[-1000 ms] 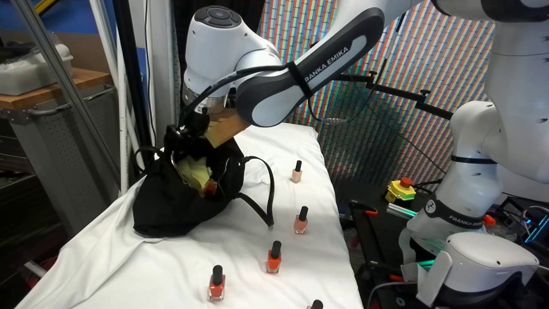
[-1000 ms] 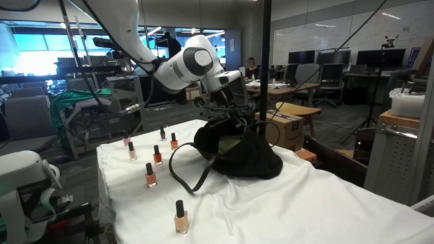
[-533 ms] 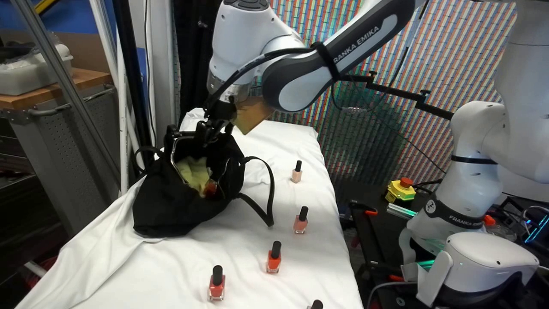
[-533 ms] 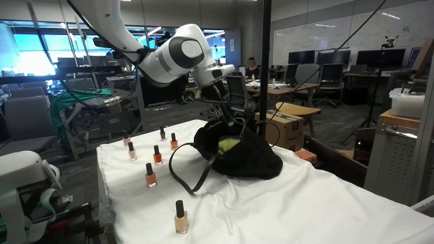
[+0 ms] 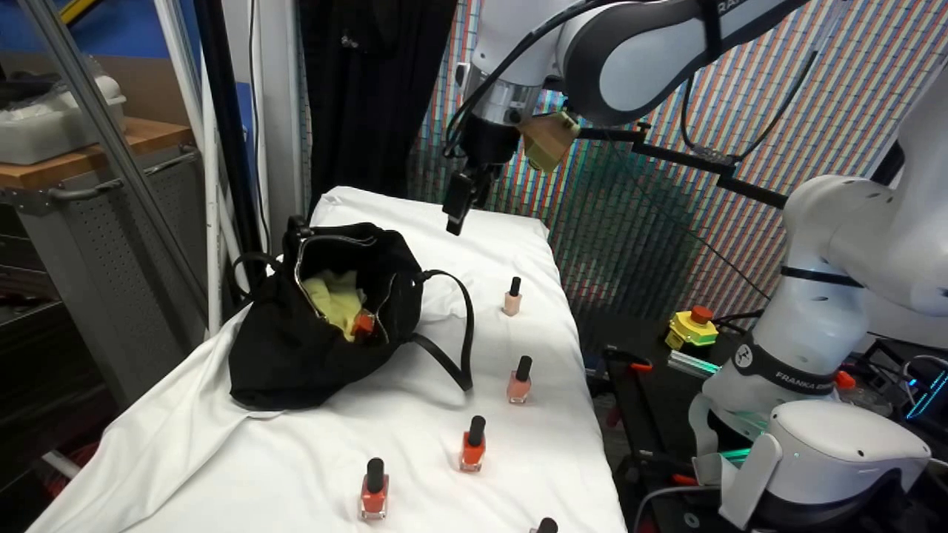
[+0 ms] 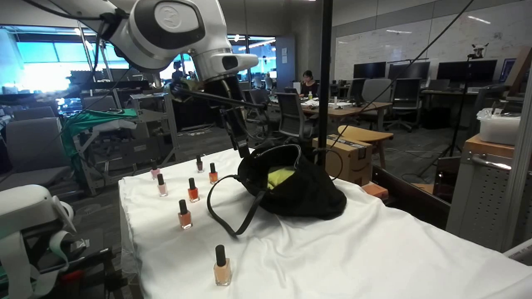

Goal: Pick up the nail polish and put them in the bag

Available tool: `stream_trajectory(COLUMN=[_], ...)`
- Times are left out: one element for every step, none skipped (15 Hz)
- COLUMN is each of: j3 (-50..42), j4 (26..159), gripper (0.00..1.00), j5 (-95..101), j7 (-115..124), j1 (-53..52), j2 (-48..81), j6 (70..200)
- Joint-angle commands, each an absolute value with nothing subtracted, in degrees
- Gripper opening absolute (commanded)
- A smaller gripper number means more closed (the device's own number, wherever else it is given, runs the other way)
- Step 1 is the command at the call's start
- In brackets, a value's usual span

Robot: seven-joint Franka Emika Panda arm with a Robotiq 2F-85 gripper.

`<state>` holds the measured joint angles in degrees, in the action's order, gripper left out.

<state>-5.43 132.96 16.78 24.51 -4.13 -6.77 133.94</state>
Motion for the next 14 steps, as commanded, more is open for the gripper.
stream_trajectory(j3=[-3.4,-3.4,-3.3,-3.5,-3.8,-4.0,-4.2,-4.2,-4.3,-4.2,-4.2,-4.3,-4.5,-4.6], j4=[139.8,140.9,142.3,143.5,144.8,145.9,147.0,147.8,148.7,149.5,150.1,150.5,150.7,150.8], gripper=[1.0,1.0,1.0,1.0,1.0,1.0,1.0,1.0,1.0,1.0,1.0,1.0,1.0,1.0], j5=[15.0,14.6,14.7,14.2,13.7,13.4,13.0,12.7,12.5,12.8,12.6,12.5,12.1,11.5], j7=[23.2,22.8,23.1,22.9,22.4,22.2,22.1,22.4,22.3,22.9,23.0,22.9,22.6,22.2], j1=[-0.3,0.4,1.3,2.0,2.6,3.3,4.1,4.7,5.3,5.9,6.3,6.6,6.9,7.1], j2=[-14.2,-15.0,-15.5,-15.8,-16.0,-16.0,-15.7,-15.1,-14.6,-14.1,-13.7,-13.0,-12.3,-11.5], j6=[130.6,130.0,130.0,130.0,130.1,130.2,130.7,131.1,131.6,132.4,132.9,133.6,134.3,135.0])
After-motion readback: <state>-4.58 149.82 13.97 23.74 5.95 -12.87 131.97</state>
